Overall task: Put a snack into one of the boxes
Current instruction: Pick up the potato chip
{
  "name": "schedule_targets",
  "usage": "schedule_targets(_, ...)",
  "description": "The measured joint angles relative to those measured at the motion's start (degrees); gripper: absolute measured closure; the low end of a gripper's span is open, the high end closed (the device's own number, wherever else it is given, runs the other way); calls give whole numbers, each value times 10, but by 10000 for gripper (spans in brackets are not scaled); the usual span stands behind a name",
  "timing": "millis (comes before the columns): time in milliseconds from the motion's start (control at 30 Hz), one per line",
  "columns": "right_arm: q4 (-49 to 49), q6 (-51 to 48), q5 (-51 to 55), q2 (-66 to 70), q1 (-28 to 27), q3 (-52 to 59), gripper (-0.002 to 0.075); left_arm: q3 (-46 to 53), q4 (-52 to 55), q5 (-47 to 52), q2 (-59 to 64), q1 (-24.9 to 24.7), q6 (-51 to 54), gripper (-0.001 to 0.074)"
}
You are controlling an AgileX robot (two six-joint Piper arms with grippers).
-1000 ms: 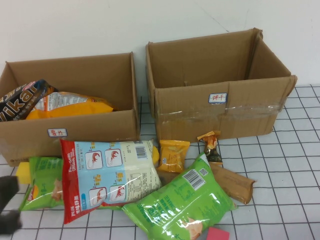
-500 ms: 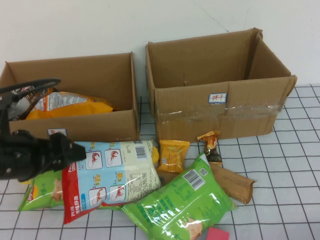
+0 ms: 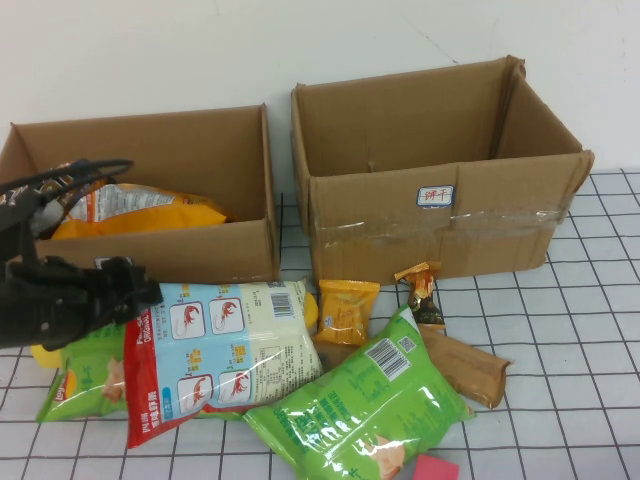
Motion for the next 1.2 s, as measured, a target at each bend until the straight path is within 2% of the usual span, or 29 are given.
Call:
schedule_targets(100, 0, -4, 0, 0, 0, 0, 727, 0, -74, 0, 27, 0, 92, 240)
schedule_targets(333, 0, -6, 0, 0, 0, 0, 727, -1, -339, 15, 57, 0, 335, 240)
schedule_targets(567, 1, -9, 1, 0, 0, 0, 727, -1, -390, 35, 83, 0, 389, 267)
schedule_targets(833, 10, -20, 1, 0, 0, 0, 727, -1, -394, 88, 118, 0, 397, 374)
schedule_targets(933, 11, -22, 1, 0, 0, 0, 727, -1, -394, 88, 121, 0, 402, 454)
schedule_targets(1067, 11, -23, 1, 0, 0, 0, 727, -1, -390, 89, 121, 0, 403, 641)
schedule_targets(1100, 12, -23, 1, 0, 0, 0, 727, -1, -388, 90, 121, 0, 403, 668)
schedule_targets(1200, 13, -23, 1, 0, 0, 0, 727, -1, -388, 98, 121, 0, 403, 677)
